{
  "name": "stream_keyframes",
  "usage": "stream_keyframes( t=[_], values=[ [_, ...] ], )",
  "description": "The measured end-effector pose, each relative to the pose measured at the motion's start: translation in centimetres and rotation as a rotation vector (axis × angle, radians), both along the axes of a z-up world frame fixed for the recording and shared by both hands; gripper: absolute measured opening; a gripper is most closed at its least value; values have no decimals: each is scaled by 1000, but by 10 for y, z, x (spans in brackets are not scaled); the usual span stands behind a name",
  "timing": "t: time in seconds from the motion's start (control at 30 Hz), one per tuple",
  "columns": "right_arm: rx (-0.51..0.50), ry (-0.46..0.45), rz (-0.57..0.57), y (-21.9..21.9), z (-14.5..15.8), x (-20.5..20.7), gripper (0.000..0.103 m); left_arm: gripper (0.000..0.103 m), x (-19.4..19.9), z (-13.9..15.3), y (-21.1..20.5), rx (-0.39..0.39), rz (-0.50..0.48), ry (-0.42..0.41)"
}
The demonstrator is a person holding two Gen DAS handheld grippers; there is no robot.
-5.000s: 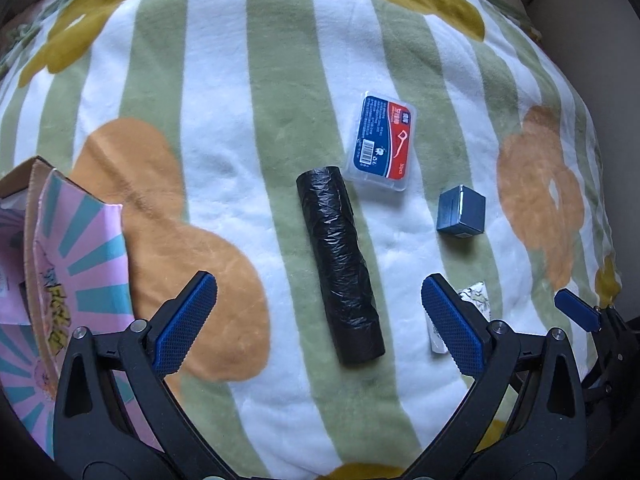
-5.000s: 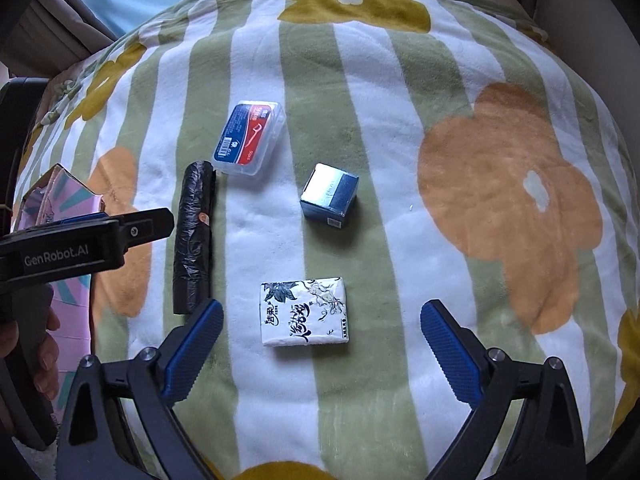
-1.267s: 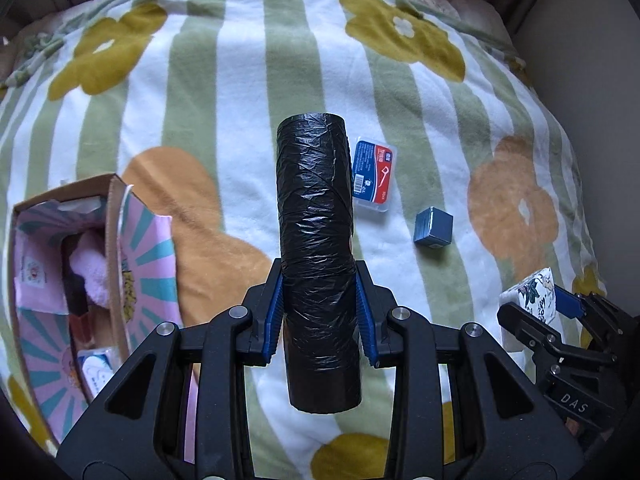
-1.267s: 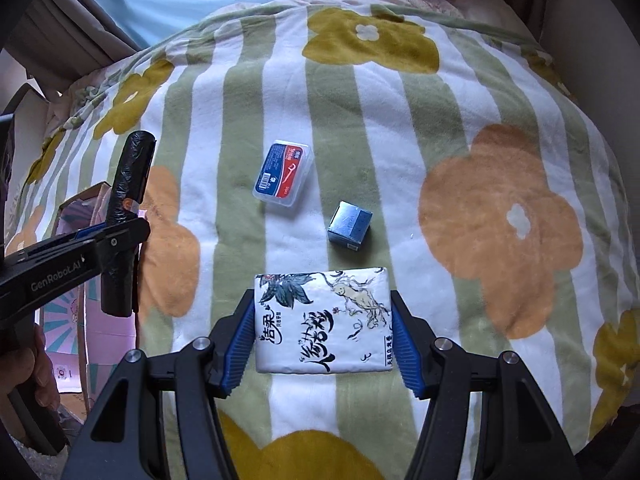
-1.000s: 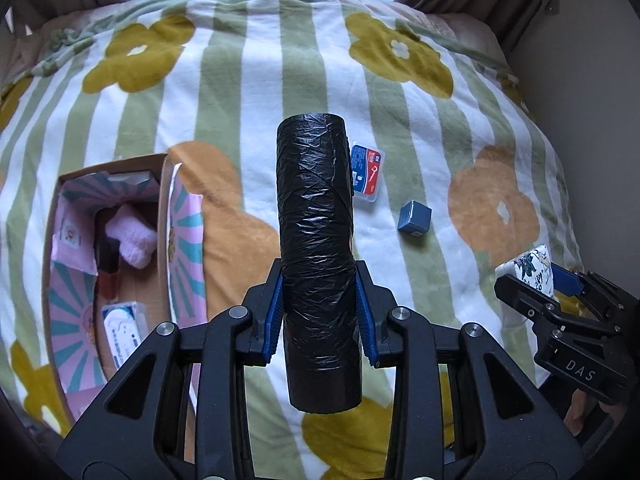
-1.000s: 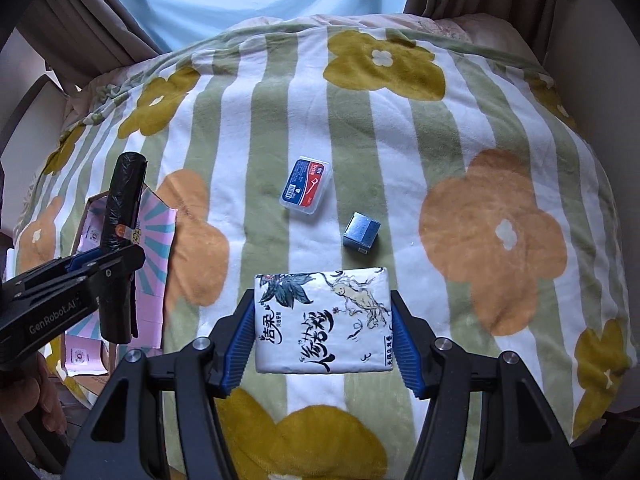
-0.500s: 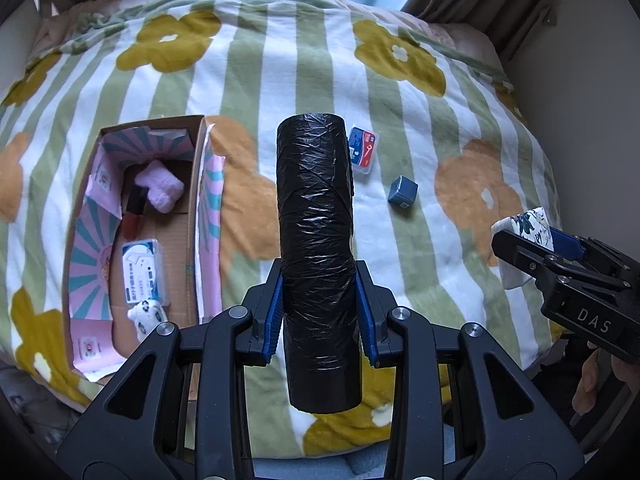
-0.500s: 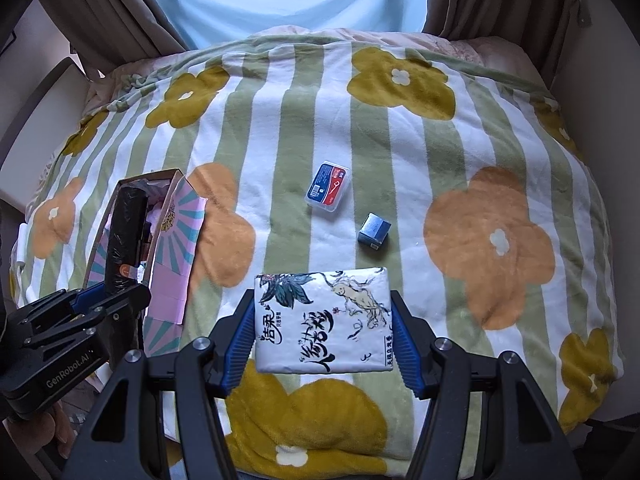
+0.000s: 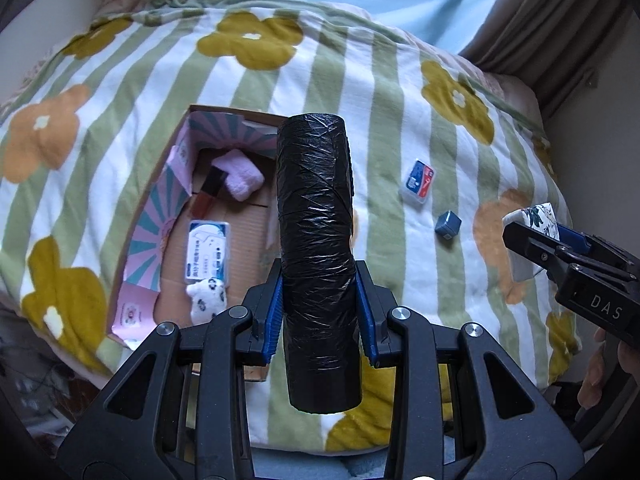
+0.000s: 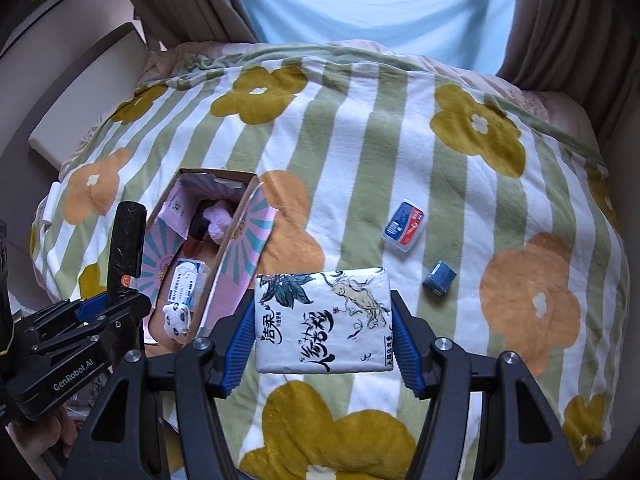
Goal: Organize objects
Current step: 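Lift the bag roll with the left tool while the right tool carries the tissue pack toward the box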
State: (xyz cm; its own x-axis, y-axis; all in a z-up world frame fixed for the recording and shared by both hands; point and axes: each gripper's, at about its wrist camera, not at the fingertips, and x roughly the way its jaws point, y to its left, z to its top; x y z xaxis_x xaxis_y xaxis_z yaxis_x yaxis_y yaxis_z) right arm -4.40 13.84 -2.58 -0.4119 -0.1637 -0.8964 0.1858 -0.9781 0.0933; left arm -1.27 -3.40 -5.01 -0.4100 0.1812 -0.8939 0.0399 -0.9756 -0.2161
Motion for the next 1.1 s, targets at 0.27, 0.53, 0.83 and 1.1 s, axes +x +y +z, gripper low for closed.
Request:
stream_keyframes(
  t=[0.27,0.53,0.83,1.1],
  values=[
    [-1,2,165,-65,-3,-26,58,29,12,-8,-62,-14,165,-14],
    [13,-20,274,-115,-22,-58,58,29,16,-29,-106,-5,274,-51],
    [40,-79,353,-155,-63,-95,58,29,3,-67,-117,13,308,-116],
    [65,-152,421,-187,-122,-119,58,29,-21,-114,-122,31,317,-187]
  ],
)
